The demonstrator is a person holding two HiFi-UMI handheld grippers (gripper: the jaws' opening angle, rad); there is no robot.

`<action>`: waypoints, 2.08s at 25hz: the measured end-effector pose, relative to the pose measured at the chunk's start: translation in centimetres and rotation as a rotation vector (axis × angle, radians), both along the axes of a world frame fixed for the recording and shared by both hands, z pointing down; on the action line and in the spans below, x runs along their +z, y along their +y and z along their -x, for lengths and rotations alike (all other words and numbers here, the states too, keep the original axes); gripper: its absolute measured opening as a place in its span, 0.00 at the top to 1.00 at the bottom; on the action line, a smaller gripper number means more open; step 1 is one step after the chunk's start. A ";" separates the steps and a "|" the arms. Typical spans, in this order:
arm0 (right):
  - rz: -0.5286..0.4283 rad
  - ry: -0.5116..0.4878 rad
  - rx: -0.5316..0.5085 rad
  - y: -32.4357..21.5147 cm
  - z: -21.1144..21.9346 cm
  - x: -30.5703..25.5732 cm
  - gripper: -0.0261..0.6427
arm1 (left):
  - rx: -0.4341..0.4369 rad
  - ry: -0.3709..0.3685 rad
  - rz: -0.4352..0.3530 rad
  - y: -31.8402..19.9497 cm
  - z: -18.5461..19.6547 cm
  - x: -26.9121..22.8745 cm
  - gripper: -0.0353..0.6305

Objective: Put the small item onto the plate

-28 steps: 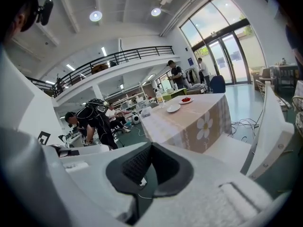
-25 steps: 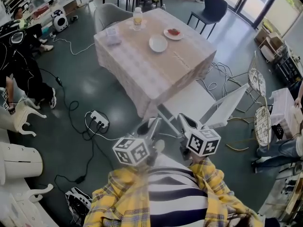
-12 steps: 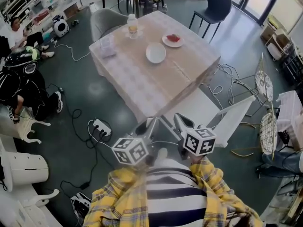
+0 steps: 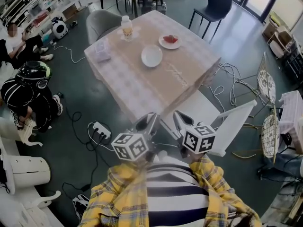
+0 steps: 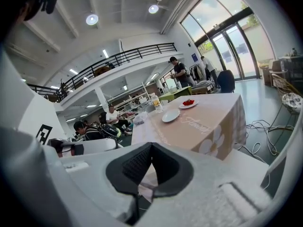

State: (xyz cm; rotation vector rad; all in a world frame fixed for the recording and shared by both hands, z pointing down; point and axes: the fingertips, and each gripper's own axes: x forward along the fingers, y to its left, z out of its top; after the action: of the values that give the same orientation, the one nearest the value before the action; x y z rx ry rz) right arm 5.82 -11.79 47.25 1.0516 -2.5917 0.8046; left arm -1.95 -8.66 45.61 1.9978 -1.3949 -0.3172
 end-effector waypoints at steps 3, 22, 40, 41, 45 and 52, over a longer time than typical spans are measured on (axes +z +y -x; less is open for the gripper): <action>-0.005 -0.006 0.001 -0.6 0.0 -0.2 0.96 | -0.003 -0.005 0.001 -0.6 0.1 -0.1 0.86; 0.005 0.004 0.019 -5.2 0.9 0.0 0.96 | 0.009 -0.002 0.007 -6.7 1.2 -0.2 0.86; 0.004 0.036 0.004 -12.6 6.1 0.0 0.96 | 0.030 -0.027 0.011 -15.6 5.5 -0.5 0.85; 0.005 0.037 0.006 -13.1 6.3 0.0 0.96 | 0.032 -0.028 0.012 -16.2 5.7 -0.5 0.86; 0.006 0.040 0.013 -15.3 7.2 0.3 0.96 | 0.033 -0.028 0.020 -18.5 6.5 0.0 0.86; 0.011 0.050 0.012 -19.2 9.4 0.8 0.96 | 0.030 -0.026 0.036 -22.5 8.4 0.9 0.85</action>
State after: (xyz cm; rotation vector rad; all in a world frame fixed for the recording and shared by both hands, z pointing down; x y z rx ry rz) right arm -3.58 -30.99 48.08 1.0717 -2.5387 0.7839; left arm -10.31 -31.18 46.52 1.9979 -1.3762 -0.2521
